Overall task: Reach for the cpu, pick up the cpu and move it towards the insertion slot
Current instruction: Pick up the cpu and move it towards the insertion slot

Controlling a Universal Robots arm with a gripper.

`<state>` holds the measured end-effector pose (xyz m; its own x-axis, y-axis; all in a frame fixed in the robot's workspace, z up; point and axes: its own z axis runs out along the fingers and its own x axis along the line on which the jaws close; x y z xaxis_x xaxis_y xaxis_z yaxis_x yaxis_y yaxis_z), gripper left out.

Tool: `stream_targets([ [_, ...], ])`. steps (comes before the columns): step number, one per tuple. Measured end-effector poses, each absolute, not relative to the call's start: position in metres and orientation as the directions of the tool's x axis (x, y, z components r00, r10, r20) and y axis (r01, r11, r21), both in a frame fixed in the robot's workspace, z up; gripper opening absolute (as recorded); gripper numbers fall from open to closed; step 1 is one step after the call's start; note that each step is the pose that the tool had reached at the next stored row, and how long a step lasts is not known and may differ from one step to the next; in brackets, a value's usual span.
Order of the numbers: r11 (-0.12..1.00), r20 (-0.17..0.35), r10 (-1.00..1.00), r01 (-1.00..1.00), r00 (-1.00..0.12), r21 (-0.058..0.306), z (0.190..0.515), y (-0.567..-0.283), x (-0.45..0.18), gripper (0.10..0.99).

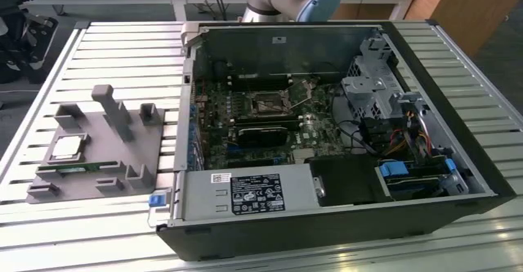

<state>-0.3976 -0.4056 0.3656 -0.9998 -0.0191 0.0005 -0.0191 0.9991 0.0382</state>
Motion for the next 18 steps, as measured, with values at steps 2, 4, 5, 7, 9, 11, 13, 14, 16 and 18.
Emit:
stream_targets([
  [2, 0.999, 0.0, -0.019, -0.019, -1.0, 0.038, 0.366, -0.406, -0.401, 0.106],
  [4, 0.999, 0.001, -0.019, -0.019, -1.0, 0.038, 0.366, -0.406, -0.406, 0.106],
  [5, 0.999, 0.001, -0.019, -0.019, -1.0, 0.038, 0.366, -0.406, -0.408, 0.106],
  [7, 0.999, 0.0, -0.019, -0.019, -1.0, 0.038, 0.365, -0.406, -0.413, 0.106],
  [9, 0.999, 0.0, -0.019, -0.019, -1.0, 0.038, 0.365, -0.406, -0.418, 0.106],
  [11, 0.999, 0.0, -0.019, -0.019, -1.0, 0.038, 0.365, -0.406, -0.423, 0.114],
  [13, 0.999, 0.001, -0.019, -0.019, -1.0, 0.038, 0.365, -0.406, -0.427, 0.169],
  [14, 0.999, 0.0, -0.019, -0.019, -1.0, 0.038, 0.365, -0.406, -0.429, 0.235],
  [16, 0.999, 0.0, -0.019, -0.019, -1.0, 0.038, 0.364, -0.406, -0.433, 0.294],
  [18, 0.999, 0.0, -0.019, -0.019, -1.0, 0.038, 0.364, -0.406, -0.435, 0.353],
])
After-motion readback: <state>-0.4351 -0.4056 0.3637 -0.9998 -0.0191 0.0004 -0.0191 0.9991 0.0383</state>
